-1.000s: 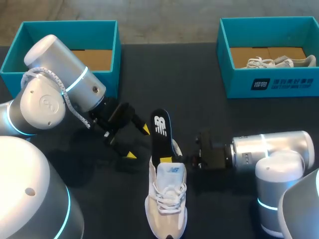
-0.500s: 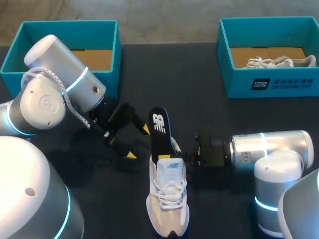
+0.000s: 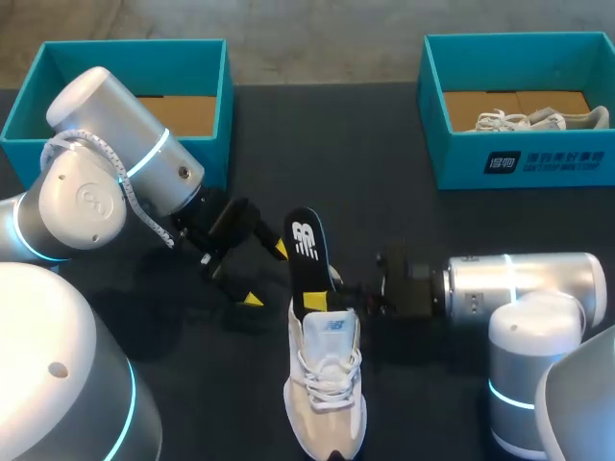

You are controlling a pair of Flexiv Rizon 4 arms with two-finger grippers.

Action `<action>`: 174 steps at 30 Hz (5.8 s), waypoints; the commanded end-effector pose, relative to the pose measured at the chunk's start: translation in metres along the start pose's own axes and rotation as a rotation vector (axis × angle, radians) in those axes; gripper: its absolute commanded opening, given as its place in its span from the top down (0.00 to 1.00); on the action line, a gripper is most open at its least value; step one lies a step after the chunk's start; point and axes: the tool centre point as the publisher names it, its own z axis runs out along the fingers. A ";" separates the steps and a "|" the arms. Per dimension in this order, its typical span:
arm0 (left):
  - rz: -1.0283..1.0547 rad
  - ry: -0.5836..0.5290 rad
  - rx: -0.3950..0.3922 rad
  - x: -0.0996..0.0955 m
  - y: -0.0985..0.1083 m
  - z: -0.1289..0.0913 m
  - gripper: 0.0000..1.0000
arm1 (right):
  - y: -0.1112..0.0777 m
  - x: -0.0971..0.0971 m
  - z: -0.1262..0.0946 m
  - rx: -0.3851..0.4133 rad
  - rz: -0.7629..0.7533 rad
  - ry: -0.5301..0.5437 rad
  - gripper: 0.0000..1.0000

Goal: Take the shoe out of the shoebox, open the shoe tongue, remove and reinsert the insole, then place the shoe into the shoebox

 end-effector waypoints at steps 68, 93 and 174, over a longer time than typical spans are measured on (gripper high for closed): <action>0.000 0.000 -0.004 0.000 0.000 0.001 0.00 | 0.001 0.000 -0.009 -0.107 -0.012 -0.156 1.00; 0.000 0.000 -0.004 0.000 0.000 0.001 0.00 | -0.019 0.004 -0.013 -0.123 0.041 -0.139 0.93; 0.000 0.000 -0.004 0.000 0.000 0.001 0.00 | 0.007 0.001 -0.012 -0.023 0.036 -0.137 0.65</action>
